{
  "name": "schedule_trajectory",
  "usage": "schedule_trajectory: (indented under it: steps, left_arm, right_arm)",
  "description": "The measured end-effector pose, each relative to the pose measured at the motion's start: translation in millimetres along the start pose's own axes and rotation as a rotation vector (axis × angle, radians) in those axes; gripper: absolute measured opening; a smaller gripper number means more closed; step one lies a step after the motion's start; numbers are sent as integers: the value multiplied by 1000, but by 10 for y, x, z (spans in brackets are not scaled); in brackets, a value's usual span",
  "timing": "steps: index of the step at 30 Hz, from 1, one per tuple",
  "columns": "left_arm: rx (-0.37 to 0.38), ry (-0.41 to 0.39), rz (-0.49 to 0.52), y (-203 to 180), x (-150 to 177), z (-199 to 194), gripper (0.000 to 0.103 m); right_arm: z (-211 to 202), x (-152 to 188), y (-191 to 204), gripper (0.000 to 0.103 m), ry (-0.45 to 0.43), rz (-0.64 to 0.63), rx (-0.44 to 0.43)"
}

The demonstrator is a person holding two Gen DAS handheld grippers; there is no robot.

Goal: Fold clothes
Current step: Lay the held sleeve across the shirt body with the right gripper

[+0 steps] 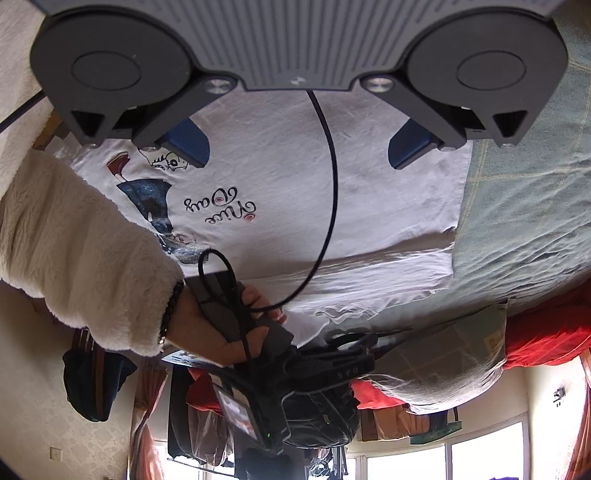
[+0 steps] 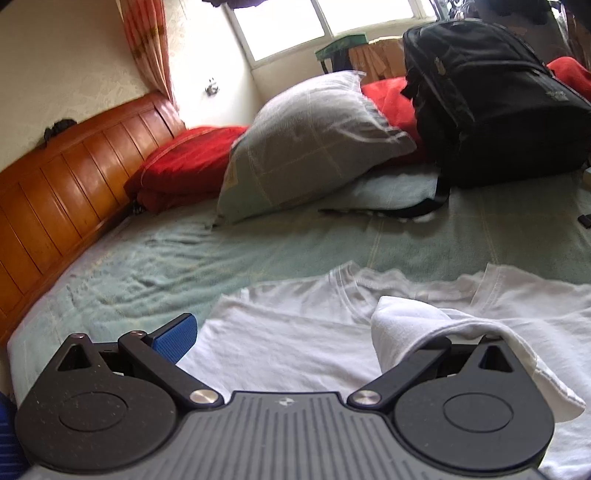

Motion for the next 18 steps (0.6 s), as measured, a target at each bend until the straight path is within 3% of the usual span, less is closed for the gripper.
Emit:
schedule_trajectory:
  steps: [9, 18]
  left_arm:
    - [-6, -1, -14, 36, 33, -14, 102]
    - [6, -4, -14, 55, 30, 26, 102]
  right_arm:
    - [74, 350, -316, 103, 115, 160, -82]
    - [-574, 465, -663, 103, 190, 328, -241]
Point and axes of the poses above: each gripper's, at about its wrist camera, not at the fingertips, and z roughly the way its jaws point, y to its left, x to its underside, the point moved 2 cm from there along z, roughly the way its jaws point, and after that the axes turned 6 degrees about -x, right-handed, at the moved point
